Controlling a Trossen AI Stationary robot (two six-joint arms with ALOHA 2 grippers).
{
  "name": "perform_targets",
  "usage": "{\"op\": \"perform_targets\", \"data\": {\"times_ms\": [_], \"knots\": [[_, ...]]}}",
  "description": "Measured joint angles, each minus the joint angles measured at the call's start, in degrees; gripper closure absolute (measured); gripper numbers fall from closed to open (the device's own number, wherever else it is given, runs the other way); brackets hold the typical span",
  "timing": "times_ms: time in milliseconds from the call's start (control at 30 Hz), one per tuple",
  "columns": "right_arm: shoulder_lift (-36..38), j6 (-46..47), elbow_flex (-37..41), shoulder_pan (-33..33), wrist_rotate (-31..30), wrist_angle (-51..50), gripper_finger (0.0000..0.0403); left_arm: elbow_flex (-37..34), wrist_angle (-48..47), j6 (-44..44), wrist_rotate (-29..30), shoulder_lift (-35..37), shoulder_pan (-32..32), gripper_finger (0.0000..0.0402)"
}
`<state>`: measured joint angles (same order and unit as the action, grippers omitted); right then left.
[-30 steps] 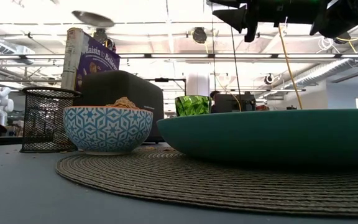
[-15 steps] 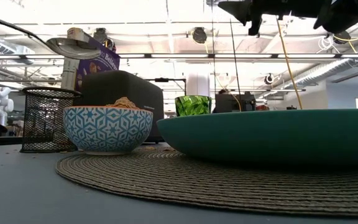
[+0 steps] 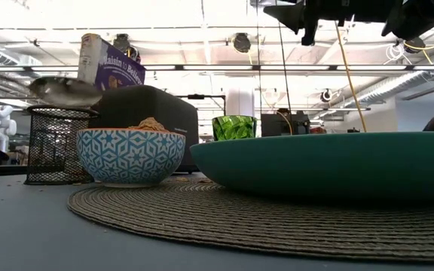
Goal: Arrange a breakfast setting
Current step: Put the spoon beside the orange bowl
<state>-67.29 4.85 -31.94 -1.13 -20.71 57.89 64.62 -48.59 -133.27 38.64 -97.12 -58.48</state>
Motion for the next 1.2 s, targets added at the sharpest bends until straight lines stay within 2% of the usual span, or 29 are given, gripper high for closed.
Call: {"op": "perform_targets", "data": {"times_ms": [100, 800, 967, 1200], "knots": [[0.0, 0.0, 0.0, 0.0, 0.0, -0.5, 0.0204, 0.0, -0.1, 0.0, -2.1, 0.0, 0.0, 0.0394], [0.0, 0.4, 0.0, 0.0, 0.0, -0.4, 0.0204, 0.0, -6.0, -0.1, -4.5, 0.1, -0.1, 0.0394], [0.0, 0.4, 0.0, 0.0, 0.0, -0.4, 0.0204, 0.0, -7.3, -0.1, -7.8, 0.1, -0.1, 0.0394], [0.0, 0.4, 0.0, 0.0, 0.0, -0.4, 0.0204, 0.0, -7.4, 0.0, -7.8, 0.1, 0.1, 0.0394]]}}
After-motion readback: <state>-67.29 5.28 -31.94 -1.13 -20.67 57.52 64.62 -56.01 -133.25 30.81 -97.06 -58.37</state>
